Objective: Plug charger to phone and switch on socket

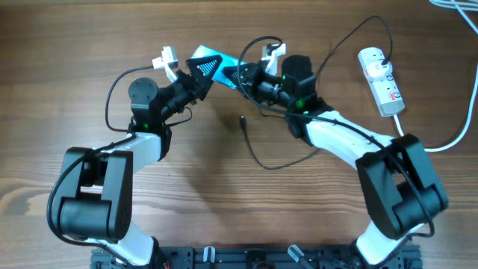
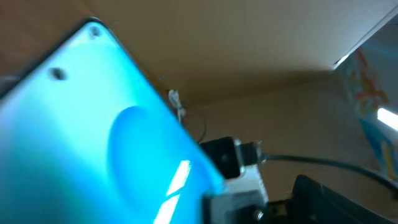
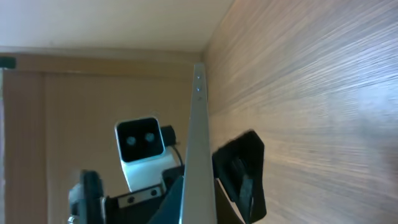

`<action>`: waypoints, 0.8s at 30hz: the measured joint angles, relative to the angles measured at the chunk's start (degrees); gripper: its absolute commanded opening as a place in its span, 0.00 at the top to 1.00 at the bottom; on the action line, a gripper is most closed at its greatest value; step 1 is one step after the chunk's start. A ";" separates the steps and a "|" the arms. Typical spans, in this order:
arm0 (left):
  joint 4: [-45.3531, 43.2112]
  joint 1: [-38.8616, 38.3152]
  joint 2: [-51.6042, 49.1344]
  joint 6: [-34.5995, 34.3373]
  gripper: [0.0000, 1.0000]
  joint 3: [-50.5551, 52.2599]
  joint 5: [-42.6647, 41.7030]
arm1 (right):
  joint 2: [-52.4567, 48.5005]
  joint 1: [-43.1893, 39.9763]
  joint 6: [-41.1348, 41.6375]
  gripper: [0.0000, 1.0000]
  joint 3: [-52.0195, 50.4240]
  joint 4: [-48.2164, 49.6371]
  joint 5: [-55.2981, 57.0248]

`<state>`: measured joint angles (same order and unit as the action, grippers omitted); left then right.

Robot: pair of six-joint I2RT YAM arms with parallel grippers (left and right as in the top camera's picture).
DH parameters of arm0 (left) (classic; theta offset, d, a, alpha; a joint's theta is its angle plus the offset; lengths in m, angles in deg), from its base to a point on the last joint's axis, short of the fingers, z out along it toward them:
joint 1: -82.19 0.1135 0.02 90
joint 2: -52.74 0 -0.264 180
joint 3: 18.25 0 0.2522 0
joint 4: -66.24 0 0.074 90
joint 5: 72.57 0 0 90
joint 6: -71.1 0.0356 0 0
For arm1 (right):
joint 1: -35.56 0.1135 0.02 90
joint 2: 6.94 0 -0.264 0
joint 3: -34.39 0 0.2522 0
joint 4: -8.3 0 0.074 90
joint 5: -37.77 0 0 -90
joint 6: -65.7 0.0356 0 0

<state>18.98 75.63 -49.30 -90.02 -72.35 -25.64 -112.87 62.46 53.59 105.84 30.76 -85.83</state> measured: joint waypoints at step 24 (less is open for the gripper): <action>-3.48 0.00 -0.96 -18.43 0.89 0.28 9.38 | -2.10 4.33 6.25 0.96 1.07 4.52 7.76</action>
<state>15.51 75.63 -50.27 -108.44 -72.07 -16.26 -114.97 66.79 59.84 106.91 35.29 -78.07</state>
